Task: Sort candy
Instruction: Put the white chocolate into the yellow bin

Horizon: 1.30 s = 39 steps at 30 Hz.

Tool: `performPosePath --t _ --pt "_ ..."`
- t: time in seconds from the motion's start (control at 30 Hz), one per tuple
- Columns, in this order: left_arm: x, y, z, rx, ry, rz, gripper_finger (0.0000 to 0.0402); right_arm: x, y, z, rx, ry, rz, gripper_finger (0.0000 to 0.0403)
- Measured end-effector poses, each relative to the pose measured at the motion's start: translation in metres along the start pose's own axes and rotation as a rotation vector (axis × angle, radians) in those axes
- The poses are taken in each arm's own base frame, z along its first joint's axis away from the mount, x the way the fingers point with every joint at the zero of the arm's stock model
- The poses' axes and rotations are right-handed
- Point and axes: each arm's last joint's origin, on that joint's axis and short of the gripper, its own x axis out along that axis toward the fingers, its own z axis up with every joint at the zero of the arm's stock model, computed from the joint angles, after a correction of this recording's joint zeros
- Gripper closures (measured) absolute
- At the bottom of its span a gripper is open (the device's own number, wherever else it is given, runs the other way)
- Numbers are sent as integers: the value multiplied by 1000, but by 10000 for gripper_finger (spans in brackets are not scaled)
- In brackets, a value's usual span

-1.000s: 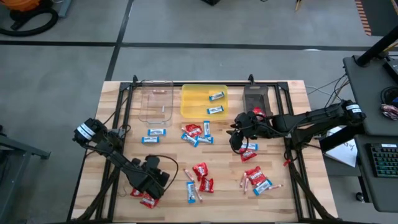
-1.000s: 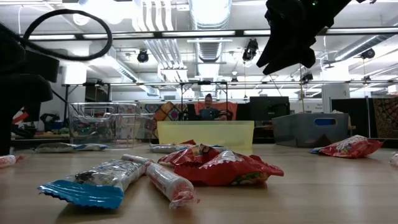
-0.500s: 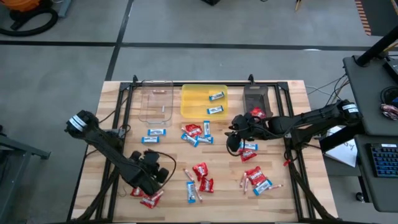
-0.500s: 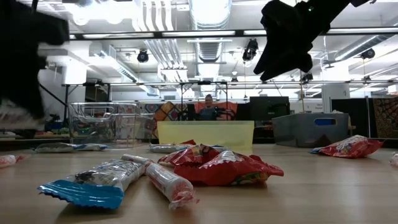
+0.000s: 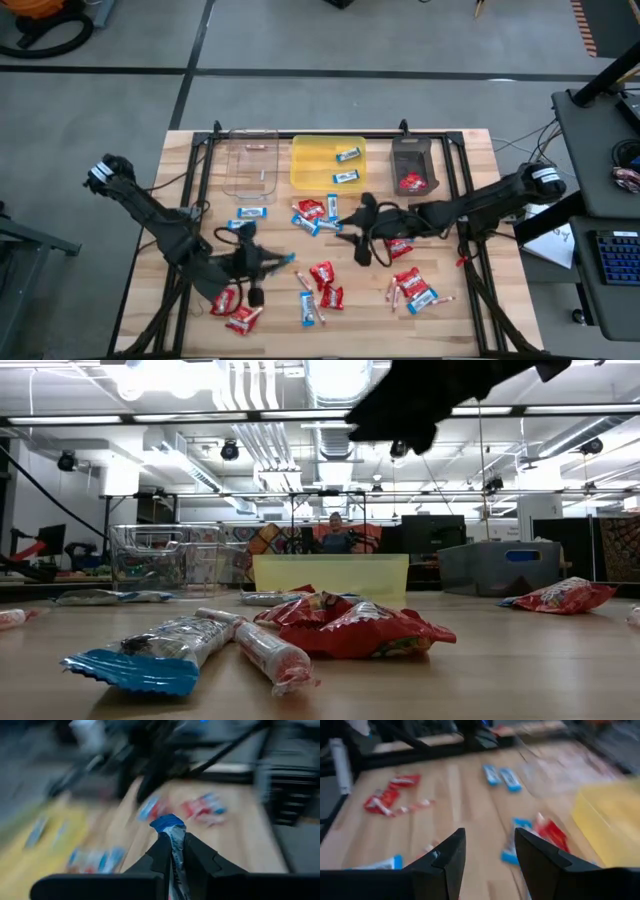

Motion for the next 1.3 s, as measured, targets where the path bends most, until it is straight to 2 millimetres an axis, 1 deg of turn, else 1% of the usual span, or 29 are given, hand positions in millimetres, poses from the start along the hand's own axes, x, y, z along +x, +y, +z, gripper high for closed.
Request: performPosePath --t 0.07,0.13,0.23,0.33,0.47,0.63,0.77,0.97,1.07,1.2,1.3 --pt "0 -4 6 119 -72 -109 384 7 7 -1 -38 -51 25 241" --pt "1 -5 11 183 -169 -204 384 12 13 -3 -68 -73 43 241" --pt "5 -1 10 229 -270 -243 384 18 20 -6 -85 -109 82 241" --pt "13 7 -1 220 -330 -218 384 24 27 -8 -93 -157 130 241" --pt "23 22 -17 137 -443 -199 384 32 33 -9 -102 -228 182 241" --pt "26 35 -41 65 -560 -237 384 37 35 -8 -95 -303 201 241" --pt "28 39 -53 37 -593 -228 384 36 36 -3 -71 -361 233 241" --pt "40 41 -61 23 -614 -203 384 37 37 9 -40 -389 328 241" --pt "49 39 -62 19 -620 -186 384 37 38 14 -48 -405 340 241" --pt "59 37 -62 24 -616 -171 384 37 39 17 -52 -411 348 241" --pt "64 36 -56 17 -636 -159 384 36 40 17 -66 -408 386 241"
